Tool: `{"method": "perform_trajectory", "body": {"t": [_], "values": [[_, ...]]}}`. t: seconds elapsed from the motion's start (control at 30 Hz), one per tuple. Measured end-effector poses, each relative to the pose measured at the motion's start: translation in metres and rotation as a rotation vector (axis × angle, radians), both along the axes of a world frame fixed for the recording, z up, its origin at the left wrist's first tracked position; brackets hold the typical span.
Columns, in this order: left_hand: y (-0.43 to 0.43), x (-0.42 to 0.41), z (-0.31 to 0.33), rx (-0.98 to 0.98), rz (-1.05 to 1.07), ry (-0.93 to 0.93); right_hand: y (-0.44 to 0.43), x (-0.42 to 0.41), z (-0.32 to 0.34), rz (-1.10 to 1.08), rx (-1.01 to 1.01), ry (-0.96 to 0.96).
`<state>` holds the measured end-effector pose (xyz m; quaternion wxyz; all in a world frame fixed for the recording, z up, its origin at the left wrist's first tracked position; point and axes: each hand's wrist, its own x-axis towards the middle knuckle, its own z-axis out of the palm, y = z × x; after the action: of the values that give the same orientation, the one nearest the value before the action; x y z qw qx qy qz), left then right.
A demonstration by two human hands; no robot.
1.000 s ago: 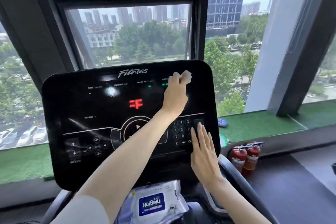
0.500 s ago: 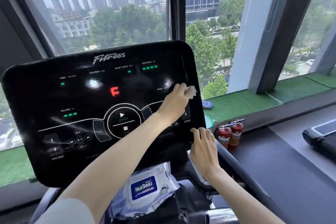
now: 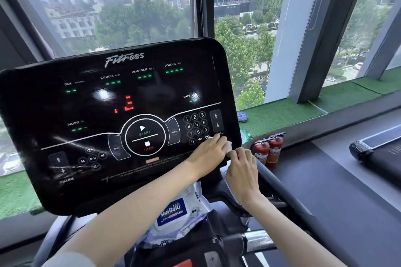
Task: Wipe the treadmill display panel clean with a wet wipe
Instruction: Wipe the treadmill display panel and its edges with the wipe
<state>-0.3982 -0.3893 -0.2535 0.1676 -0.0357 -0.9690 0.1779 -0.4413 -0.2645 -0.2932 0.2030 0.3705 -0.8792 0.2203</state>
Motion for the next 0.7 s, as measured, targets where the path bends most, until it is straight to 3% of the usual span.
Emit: {"method": "perform_trajectory", "body": {"t": [0.27,0.7], "values": [[-0.003,0.011,0.009,-0.13,-0.027,-0.025,0.0,0.009,0.001,0.026,0.009,-0.042],[-0.036,0.09,0.01,-0.032,-0.003,0.02,-0.033,0.057,-0.001,0.133,-0.006,0.03]]}}
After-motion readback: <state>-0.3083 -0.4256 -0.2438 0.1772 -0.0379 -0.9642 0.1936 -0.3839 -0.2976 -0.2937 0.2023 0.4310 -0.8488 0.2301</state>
